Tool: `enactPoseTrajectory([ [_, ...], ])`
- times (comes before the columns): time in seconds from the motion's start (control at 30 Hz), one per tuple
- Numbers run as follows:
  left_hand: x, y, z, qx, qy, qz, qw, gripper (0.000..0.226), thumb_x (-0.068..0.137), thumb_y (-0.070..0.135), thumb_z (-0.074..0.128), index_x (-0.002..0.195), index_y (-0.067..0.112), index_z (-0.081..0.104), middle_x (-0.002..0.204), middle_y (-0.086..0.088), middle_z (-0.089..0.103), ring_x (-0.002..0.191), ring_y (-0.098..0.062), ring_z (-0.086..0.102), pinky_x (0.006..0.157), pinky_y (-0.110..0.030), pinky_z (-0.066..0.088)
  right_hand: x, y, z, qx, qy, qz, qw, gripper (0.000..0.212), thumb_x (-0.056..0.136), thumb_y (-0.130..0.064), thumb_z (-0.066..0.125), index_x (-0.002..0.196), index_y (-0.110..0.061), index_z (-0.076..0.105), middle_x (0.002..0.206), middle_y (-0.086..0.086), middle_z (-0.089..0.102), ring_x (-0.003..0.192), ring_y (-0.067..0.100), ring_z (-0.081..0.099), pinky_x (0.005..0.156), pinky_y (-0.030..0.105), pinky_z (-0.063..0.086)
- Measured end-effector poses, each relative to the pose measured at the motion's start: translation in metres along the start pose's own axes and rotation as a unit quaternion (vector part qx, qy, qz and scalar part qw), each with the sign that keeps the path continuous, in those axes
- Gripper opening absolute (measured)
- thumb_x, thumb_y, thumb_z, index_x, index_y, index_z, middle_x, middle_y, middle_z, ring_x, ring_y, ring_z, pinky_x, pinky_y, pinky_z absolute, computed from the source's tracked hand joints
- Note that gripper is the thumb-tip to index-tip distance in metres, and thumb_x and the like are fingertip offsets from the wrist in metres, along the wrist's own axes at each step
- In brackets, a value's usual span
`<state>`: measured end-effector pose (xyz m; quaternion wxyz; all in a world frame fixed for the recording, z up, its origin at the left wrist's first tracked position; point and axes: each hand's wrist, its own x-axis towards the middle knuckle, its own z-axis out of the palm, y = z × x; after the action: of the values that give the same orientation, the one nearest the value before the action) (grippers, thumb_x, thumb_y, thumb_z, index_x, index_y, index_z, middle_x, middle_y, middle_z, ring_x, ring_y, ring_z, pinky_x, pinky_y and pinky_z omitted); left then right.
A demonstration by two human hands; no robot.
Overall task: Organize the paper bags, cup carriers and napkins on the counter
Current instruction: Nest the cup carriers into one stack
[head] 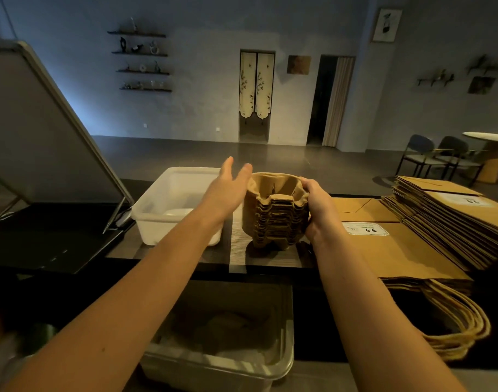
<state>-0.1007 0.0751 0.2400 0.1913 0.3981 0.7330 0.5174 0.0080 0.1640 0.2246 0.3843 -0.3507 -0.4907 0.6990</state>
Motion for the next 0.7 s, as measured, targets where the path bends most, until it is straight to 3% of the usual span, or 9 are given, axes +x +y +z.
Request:
enactPoseTrajectory([
  [0.17, 0.008, -0.018, -0.02, 0.094, 0.031, -0.03, 0.995, 0.046, 0.103, 0.031, 0.023, 0.147, 0.02, 0.023, 0.151, -0.005, 0.029, 0.136, -0.025, 0.031, 0.105, -0.036, 0.031, 0.001, 0.003, 0.005, 0.013, 0.004, -0.002, 1.0, 0.033, 0.098, -0.022, 0.037, 0.073, -0.016, 0.059, 0.072, 0.002, 0.057, 0.068, 0.013, 0.051, 0.062, 0.026, 0.043],
  [0.33, 0.008, -0.027, -0.023, 0.221, -0.043, -0.043, 0.973, 0.041, 0.1, 0.015, 0.033, 0.14, 0.013, 0.039, 0.141, -0.009, 0.044, 0.125, -0.025, 0.043, 0.101, -0.033, 0.037, -0.003, 0.0, 0.006, -0.019, 0.0, -0.003, 1.0, 0.032, 0.099, -0.022, 0.036, 0.075, -0.017, 0.056, 0.073, 0.001, 0.054, 0.067, 0.011, 0.048, 0.062, 0.025, 0.041],
  [0.5, 0.001, -0.027, -0.029, 0.269, -0.077, -0.037, 0.959, 0.044, 0.099, 0.013, 0.036, 0.143, 0.017, 0.036, 0.145, -0.006, 0.041, 0.128, -0.024, 0.041, 0.101, -0.033, 0.037, -0.009, 0.002, 0.009, -0.033, -0.005, -0.001, 0.999, 0.028, 0.099, -0.023, 0.036, 0.08, -0.017, 0.057, 0.075, 0.0, 0.054, 0.068, 0.01, 0.048, 0.056, 0.023, 0.039],
  [0.6, -0.003, -0.027, -0.033, 0.271, -0.086, -0.042, 0.958, 0.043, 0.1, 0.014, 0.035, 0.143, 0.016, 0.036, 0.146, -0.006, 0.039, 0.132, -0.024, 0.038, 0.105, -0.035, 0.034, -0.013, 0.0, 0.011, -0.035, -0.02, 0.012, 0.999, 0.027, 0.099, -0.022, 0.036, 0.1, -0.012, 0.061, 0.076, 0.002, 0.051, 0.068, 0.011, 0.045, 0.06, 0.024, 0.039],
  [0.67, -0.005, -0.023, -0.031, 0.246, -0.066, -0.02, 0.967, 0.043, 0.101, 0.019, 0.032, 0.144, 0.015, 0.033, 0.148, -0.006, 0.037, 0.134, -0.024, 0.035, 0.108, -0.035, 0.03, -0.013, -0.001, 0.012, -0.05, -0.024, 0.005, 0.998, 0.032, 0.1, -0.021, 0.035, 0.114, -0.008, 0.06, 0.077, 0.002, 0.051, 0.069, 0.011, 0.045, 0.061, 0.025, 0.039],
  [0.7, -0.005, -0.02, -0.029, 0.215, -0.032, 0.005, 0.976, 0.043, 0.102, 0.023, 0.03, 0.145, 0.016, 0.031, 0.149, -0.005, 0.035, 0.136, -0.023, 0.033, 0.108, -0.034, 0.028, -0.013, 0.0, 0.012, -0.053, -0.022, 0.004, 0.998, 0.031, 0.1, -0.022, 0.035, 0.112, -0.009, 0.061, 0.078, 0.001, 0.051, 0.07, 0.011, 0.045, 0.061, 0.024, 0.039],
])
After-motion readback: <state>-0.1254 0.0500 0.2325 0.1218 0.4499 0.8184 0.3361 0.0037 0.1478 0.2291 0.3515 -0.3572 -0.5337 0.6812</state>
